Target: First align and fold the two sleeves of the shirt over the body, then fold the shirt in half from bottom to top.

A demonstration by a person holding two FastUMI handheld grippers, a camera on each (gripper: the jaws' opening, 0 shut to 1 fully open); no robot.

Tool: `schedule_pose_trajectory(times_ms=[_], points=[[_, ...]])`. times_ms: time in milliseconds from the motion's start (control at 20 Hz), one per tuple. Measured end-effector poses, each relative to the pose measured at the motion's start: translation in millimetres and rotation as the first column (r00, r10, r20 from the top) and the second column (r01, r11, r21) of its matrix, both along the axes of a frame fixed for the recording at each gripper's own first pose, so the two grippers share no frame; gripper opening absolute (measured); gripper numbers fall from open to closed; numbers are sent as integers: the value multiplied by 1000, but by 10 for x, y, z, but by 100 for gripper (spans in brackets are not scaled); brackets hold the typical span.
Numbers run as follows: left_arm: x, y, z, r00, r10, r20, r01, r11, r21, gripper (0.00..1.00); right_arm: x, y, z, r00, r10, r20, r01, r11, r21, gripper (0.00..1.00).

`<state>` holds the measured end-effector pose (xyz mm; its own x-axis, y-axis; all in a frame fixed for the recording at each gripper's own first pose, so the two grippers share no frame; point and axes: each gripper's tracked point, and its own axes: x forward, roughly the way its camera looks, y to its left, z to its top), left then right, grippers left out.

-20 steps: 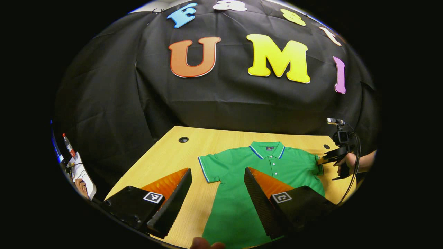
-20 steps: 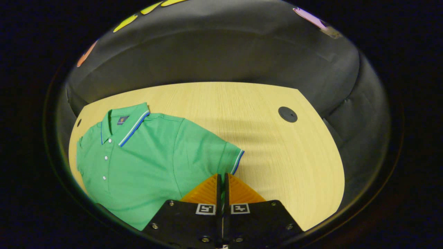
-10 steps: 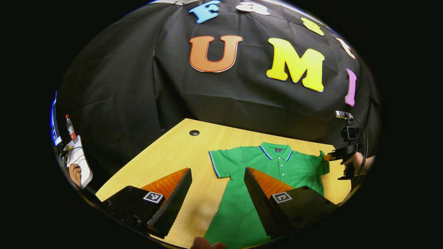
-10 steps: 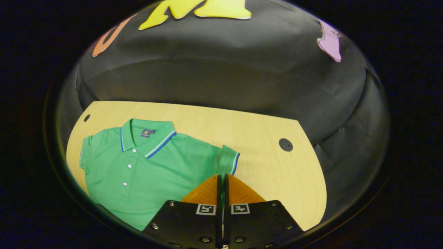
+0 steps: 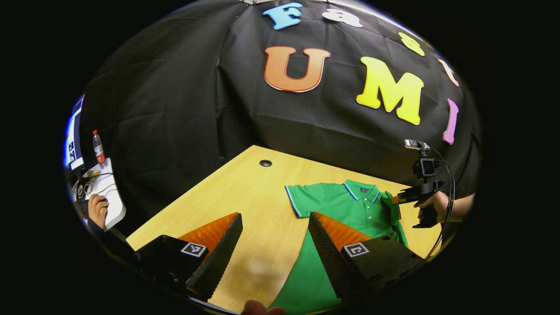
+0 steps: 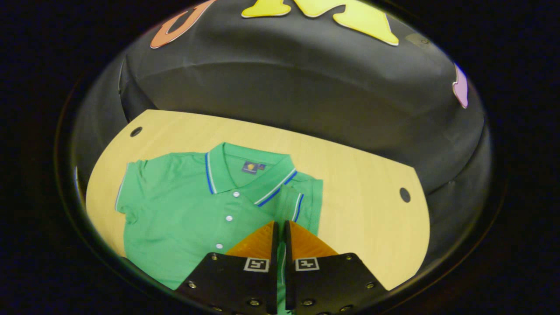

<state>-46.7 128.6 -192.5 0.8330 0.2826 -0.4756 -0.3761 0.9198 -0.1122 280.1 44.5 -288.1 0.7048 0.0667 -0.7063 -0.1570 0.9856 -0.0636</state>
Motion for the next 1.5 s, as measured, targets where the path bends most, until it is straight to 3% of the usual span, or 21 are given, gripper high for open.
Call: schedule_pose_trajectory(times_ms=[150, 200, 400, 450, 500, 600, 650, 850, 1100, 1350, 1500], points=[[-88, 121, -71, 1000, 19, -14, -19, 1000, -12, 98, -60, 138, 68, 1000, 13, -1, -13, 998, 56, 16], [-95, 135, -80, 1000, 19, -13, -19, 1000, -14, 98, -85, 155, 125, 1000, 10, 9, -11, 998, 66, 24], [36, 119, -48, 1000, -21, 7, 21, 1000, -11, 98, -186, 48, 348, 999, 1, 54, -4, 998, 57, 36], [103, 96, -29, 999, -43, 13, 43, 999, -4, 98, -233, 1, 412, 998, -4, 65, 1, 998, 56, 51], [170, 64, -19, 998, -66, 17, 66, 998, 5, 98, -279, -33, 473, 997, -9, 80, 5, 998, 61, 49], [344, -29, -20, 992, -120, 26, 120, 992, 26, 98, -407, -138, 606, 994, -18, 108, 12, 998, 56, 86], [426, -62, -21, 989, -147, 29, 146, 989, 35, 98, -480, -184, 672, 992, -24, 122, 17, 998, 55, 89], [769, -251, -104, 962, -270, 48, 272, 962, -30, 98, -887, -357, 884, 987, -19, 158, 10, 998, 54, 88], [1245, -271, -347, 948, -319, 2, 315, 933, -173, 98, -1483, -693, 1112, 980, -12, 200, 2, 999, 52, 88], [1593, -252, -834, 945, -299, -129, 225, 886, -405, 98, -2032, -879, 1081, 980, 14, 200, -23, 999, 42, 88], [1740, -217, -1212, 908, -331, -256, 185, 865, -466, 98, -2201, -965, 1015, 985, -5, 173, -10, 996, 83, 88]])
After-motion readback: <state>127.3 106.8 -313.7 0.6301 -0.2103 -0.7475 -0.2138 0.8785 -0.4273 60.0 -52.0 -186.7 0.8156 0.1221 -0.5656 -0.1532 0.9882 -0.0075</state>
